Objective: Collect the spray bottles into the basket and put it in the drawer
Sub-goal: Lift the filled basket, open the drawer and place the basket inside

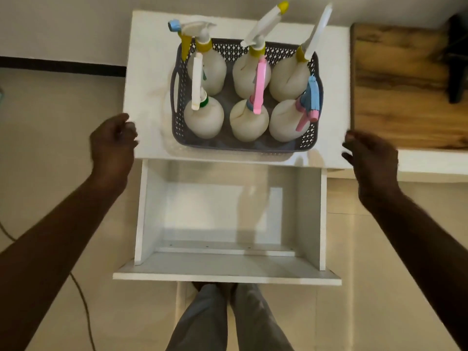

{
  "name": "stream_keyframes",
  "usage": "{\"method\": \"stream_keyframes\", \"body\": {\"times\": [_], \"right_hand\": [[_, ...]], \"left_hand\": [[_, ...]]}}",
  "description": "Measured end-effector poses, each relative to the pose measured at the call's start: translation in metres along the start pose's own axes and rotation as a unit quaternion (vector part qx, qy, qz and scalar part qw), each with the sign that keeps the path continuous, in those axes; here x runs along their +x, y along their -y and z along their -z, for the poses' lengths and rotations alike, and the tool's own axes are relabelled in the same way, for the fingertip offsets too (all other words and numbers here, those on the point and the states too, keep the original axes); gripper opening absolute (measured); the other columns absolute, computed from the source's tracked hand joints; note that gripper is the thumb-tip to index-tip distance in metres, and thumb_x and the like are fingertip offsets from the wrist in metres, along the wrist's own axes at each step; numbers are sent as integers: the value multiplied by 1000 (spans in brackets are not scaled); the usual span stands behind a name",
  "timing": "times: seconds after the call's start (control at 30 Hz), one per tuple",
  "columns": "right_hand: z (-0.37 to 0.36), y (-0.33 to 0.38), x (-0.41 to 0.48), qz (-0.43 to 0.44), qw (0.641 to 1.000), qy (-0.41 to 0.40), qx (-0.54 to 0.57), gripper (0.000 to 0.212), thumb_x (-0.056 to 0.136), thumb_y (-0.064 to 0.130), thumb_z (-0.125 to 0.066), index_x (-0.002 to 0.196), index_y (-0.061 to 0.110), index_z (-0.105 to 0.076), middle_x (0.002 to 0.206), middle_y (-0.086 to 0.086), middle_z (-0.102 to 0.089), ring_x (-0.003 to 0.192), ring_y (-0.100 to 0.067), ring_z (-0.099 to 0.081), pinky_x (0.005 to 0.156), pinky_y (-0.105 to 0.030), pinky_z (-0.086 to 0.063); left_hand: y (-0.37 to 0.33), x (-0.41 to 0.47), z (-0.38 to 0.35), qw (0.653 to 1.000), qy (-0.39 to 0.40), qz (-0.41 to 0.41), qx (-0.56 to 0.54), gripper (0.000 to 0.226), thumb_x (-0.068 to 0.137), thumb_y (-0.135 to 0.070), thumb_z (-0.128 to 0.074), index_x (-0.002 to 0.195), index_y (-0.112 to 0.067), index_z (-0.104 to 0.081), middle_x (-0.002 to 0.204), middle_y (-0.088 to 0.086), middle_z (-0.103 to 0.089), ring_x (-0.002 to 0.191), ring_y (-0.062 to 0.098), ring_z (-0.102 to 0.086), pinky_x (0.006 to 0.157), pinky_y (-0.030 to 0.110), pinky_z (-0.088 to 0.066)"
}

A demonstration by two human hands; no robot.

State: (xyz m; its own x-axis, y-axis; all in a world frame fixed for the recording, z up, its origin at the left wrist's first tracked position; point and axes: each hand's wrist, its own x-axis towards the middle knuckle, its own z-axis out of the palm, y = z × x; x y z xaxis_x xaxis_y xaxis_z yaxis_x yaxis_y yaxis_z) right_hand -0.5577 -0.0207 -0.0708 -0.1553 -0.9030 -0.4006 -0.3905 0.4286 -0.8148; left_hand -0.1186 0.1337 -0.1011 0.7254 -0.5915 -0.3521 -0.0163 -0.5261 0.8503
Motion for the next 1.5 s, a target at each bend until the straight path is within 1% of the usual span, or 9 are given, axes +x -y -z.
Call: {"method": "stream_keyframes", "body": {"times": [0.07, 0.2, 0.37, 0.47, 0.6, 0.77, 0.97, 1.2, 1.5], "right_hand": [[-26, 31, 38, -19, 998, 30, 61, 27, 103, 19, -67, 127, 7, -73, 110, -7, -74, 103, -19, -70, 97, -34, -60], [-58, 70, 81, -65, 994, 58, 70, 21, 105, 14, -62, 118, 3, -73, 103, -11, -72, 98, -22, -70, 100, -37, -61], [-65, 79, 85, -91, 994, 57, 37, 22, 102, 0, -60, 87, 9, -73, 117, -26, -75, 112, -37, -77, 92, -37, -65], [-65, 76, 79, -89, 993, 68, 36, 13, 106, 7, -61, 106, 4, -74, 103, -15, -76, 116, -35, -75, 82, -26, -67], [-55, 67, 56, -80, 992, 82, 47, 26, 107, 7, -60, 128, -4, -70, 119, -22, -75, 117, -35, -75, 96, -33, -65], [-28, 54, -1, -62, 989, 114, 75, 24, 108, 10, -58, 124, 0, -73, 112, -16, -79, 112, -30, -77, 92, -28, -65], [10, 14, -80, -74, 986, 133, 73, 21, 106, 15, -62, 113, 16, -82, 107, -5, -85, 103, -21, -81, 92, -31, -65], [38, -56, -144, -132, 984, 121, 25, 22, 104, 23, -65, 120, 23, -82, 110, 0, -84, 103, -17, -81, 96, -40, -59], [17, -123, -144, -186, 979, 82, 26, 20, 106, 15, -63, 111, 25, -80, 97, 11, -84, 92, -8, -80, 67, -12, -60]], "left_hand": [[-36, 32, -32, 998, 48, 44, -25, 13, 105, -17, -59, 112, -19, -69, 107, 8, -64, 84, 15, -60, 80, 29, -55], [-83, 64, -68, 988, 97, 112, -44, 24, 103, -7, -58, 81, -13, -67, 80, 6, -66, 65, 18, -61, 66, 27, -57], [-95, 66, -83, 985, 120, 124, -17, 20, 99, -1, -56, 87, -9, -69, 84, 11, -69, 72, 21, -67, 90, 38, -63], [-94, 61, -81, 987, 116, 113, -11, 23, 100, -1, -56, 85, -11, -69, 83, 8, -68, 73, 21, -66, 84, 35, -63], [-84, 40, -66, 990, 96, 97, -26, 22, 99, -2, -61, 83, -11, -72, 83, 10, -71, 78, 25, -69, 71, 27, -65], [-62, -4, -22, 990, 115, 80, -27, 16, 101, -9, -64, 101, -7, -80, 104, 19, -80, 94, 30, -77, 89, 38, -67], [-33, -95, 32, 987, 118, 103, -30, 18, 102, -7, -63, 104, -11, -81, 93, 5, -85, 83, 16, -82, 69, 21, -64], [18, -170, 45, 978, 112, 174, -8, 20, 103, -6, -61, 106, -14, -79, 91, 1, -85, 79, 11, -81, 64, 16, -62], [88, -154, 10, 969, 117, 219, 17, 20, 106, -9, -60, 101, -13, -79, 93, 7, -81, 95, 32, -74, 78, 32, -59]]}}
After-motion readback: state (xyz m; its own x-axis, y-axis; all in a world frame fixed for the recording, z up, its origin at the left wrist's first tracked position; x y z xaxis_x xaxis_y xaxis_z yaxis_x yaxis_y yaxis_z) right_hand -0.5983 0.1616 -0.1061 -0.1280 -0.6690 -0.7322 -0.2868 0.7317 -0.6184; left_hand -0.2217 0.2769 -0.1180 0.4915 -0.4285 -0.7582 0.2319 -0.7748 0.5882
